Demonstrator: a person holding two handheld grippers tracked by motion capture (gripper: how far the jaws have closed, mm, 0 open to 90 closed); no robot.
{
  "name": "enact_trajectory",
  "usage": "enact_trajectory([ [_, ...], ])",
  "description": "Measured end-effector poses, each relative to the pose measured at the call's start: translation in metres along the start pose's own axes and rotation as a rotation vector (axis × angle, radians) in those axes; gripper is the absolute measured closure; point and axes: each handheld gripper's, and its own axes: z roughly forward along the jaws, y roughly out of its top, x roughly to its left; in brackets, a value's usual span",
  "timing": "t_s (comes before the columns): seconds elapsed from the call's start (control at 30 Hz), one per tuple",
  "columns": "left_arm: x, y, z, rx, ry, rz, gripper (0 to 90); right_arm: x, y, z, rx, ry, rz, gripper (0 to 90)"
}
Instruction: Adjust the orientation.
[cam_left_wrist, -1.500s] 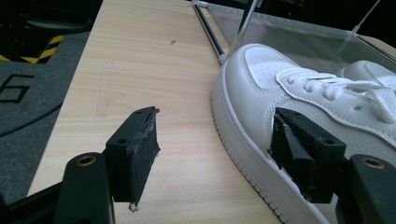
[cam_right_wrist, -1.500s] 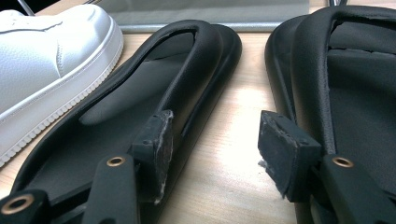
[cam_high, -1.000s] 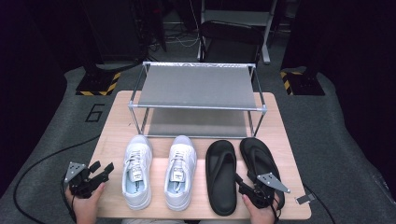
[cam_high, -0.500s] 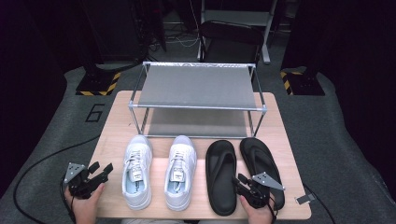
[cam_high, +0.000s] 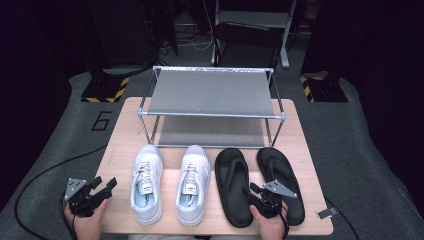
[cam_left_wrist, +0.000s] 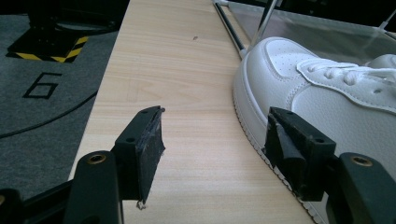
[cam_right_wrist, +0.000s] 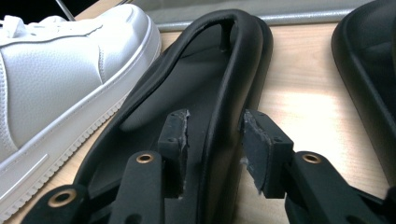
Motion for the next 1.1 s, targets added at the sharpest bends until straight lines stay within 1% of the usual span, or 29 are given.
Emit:
enact_trajectory([
  [0.03,0.0,0.0,-0.001,0.003,0.001,0.0,36.6,0.0,0.0,0.0,0.0,0.0,0.0,60.2],
  [0.07,0.0,0.0,-0.001,0.005,0.001,0.001,36.5,-0.001,0.0,0.0,0.008,-0.011,0.011,57.7],
  [0.13,0.0,0.0,-0.001,0.003,0.003,0.0,36.6,-0.002,-0.001,0.0,0.008,-0.01,0.012,57.2],
  [0.17,0.0,0.0,-0.001,0.003,0.003,0.0,36.6,-0.004,-0.002,0.001,0.023,0.001,0.037,56.1],
  [0.2,0.0,0.0,0.0,-0.007,0.007,-0.003,36.5,-0.005,-0.003,0.001,0.029,0.003,0.035,55.7],
  [0.23,0.0,0.0,0.0,-0.007,0.007,-0.003,36.6,-0.005,-0.003,0.001,0.029,0.003,0.035,55.7],
  [0.27,0.0,0.0,0.0,0.002,0.004,-0.001,36.6,-0.005,-0.005,0.0,0.049,0.008,0.055,54.3],
  [0.3,0.001,0.0,0.0,0.002,0.004,-0.002,36.6,-0.005,-0.005,0.0,0.049,0.008,0.055,54.3],
  [0.33,0.001,0.0,0.0,0.002,0.006,-0.002,36.5,-0.007,-0.007,-0.001,0.058,0.02,0.062,52.7],
  [0.4,0.002,0.0,-0.001,0.005,0.008,-0.001,36.6,-0.007,-0.007,-0.002,0.063,0.021,0.069,52.1],
  [0.43,0.002,0.0,0.0,-0.004,0.01,-0.004,36.6,-0.006,-0.008,-0.003,0.071,0.02,0.075,51.3],
  [0.6,0.002,0.001,-0.001,0.002,0.014,-0.01,36.6,-0.007,-0.009,-0.004,0.078,0.027,0.092,49.2],
  [0.7,0.002,0.001,0.0,-0.002,0.015,-0.015,36.6,-0.007,-0.011,-0.004,0.078,0.032,0.098,48.5],
  [0.73,0.002,0.001,0.001,-0.013,0.019,-0.016,36.6,-0.007,-0.011,-0.004,0.078,0.035,0.106,48.1],
  [0.77,0.002,0.001,0.001,-0.013,0.019,-0.016,36.6,-0.007,-0.011,-0.004,0.078,0.035,0.106,48.1],
  [0.8,0.002,0.001,0.001,-0.004,0.018,-0.019,36.6,-0.006,-0.012,-0.004,0.085,0.035,0.11,47.4],
  [0.83,0.002,0.002,0.002,-0.003,0.017,-0.02,36.6,-0.006,-0.013,-0.003,0.086,0.042,0.116,47.1],
  [0.87,0.001,0.001,0.003,-0.01,0.018,-0.022,36.6,-0.007,-0.013,-0.004,0.092,0.045,0.135,45.1],
  [0.9,0.002,0.002,0.003,0.0,0.015,-0.017,36.6,-0.008,-0.014,-0.004,0.096,0.046,0.148,44.8],
  [0.93,0.0,0.002,0.005,-0.006,0.012,-0.02,36.6,-0.008,-0.014,-0.004,0.1,0.05,0.165,45.0],
  [1.0,0.0,0.002,0.005,0.002,0.012,-0.018,36.6,-0.009,-0.015,-0.004,0.095,0.057,0.171,45.2],
  [1.03,0.0,0.003,0.005,0.001,0.01,-0.016,36.6,-0.008,-0.015,-0.005,0.106,0.055,0.18,45.4],
  [1.07,0.0,0.003,0.005,0.006,0.01,-0.02,36.6,-0.008,-0.015,-0.004,0.101,0.059,0.17,46.2],
  [1.1,0.0,0.003,0.006,-0.005,0.014,-0.019,36.6,-0.006,-0.015,-0.005,0.114,0.057,0.188,46.7],
])
